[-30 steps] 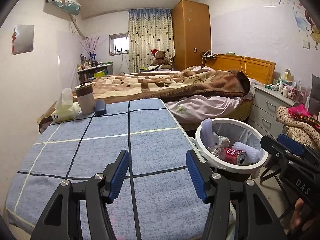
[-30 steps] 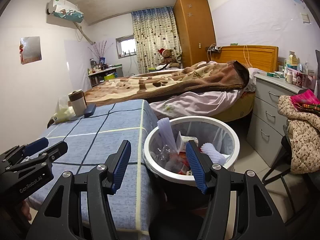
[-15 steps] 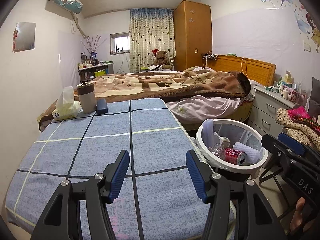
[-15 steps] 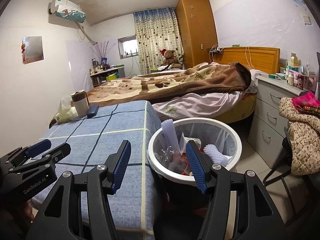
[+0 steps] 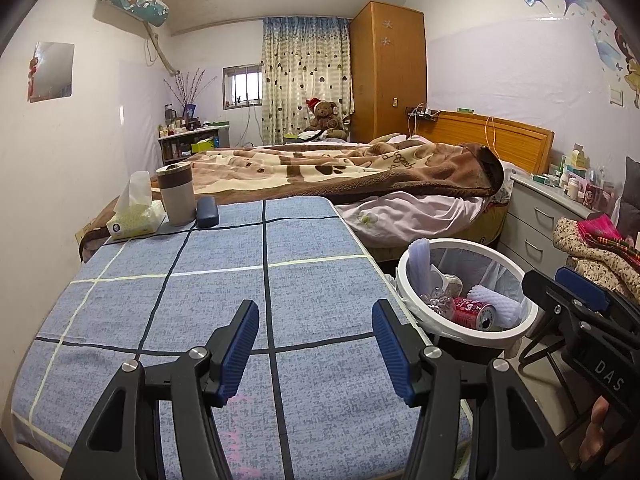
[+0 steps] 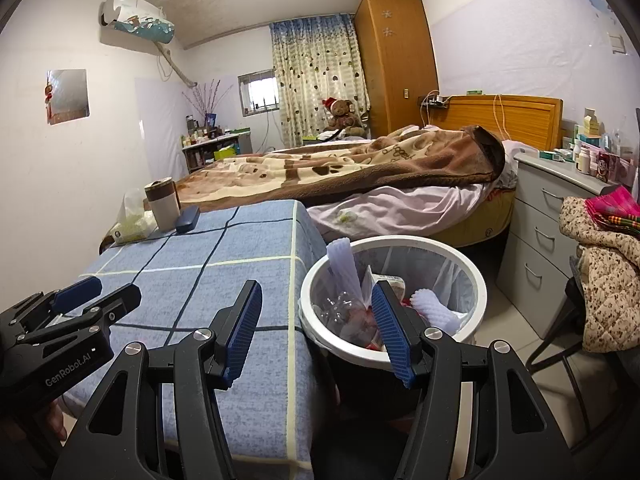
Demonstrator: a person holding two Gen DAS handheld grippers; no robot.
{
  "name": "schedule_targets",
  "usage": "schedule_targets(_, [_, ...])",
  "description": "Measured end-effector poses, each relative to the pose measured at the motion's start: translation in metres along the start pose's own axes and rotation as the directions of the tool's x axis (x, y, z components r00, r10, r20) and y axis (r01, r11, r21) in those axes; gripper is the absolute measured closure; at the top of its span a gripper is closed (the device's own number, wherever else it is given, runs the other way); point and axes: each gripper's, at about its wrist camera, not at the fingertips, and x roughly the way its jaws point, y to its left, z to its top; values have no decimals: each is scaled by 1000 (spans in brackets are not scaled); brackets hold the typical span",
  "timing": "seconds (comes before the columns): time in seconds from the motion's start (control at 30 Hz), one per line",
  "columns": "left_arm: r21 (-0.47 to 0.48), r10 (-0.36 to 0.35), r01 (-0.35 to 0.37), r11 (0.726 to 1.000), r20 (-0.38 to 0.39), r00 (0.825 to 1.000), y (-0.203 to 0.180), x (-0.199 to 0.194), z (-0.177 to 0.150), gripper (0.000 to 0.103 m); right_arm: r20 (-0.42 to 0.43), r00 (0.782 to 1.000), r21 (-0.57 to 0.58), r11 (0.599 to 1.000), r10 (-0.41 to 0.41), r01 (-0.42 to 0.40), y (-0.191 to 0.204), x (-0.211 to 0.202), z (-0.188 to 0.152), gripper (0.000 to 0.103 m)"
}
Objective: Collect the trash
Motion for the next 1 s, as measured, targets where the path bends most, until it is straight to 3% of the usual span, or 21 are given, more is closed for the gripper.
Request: schedule_targets(1.0, [-13,10,-10,1000,-8,1000,8,2,-1,44,-3,1000,-12,1000,9,-9,8,2,1,44])
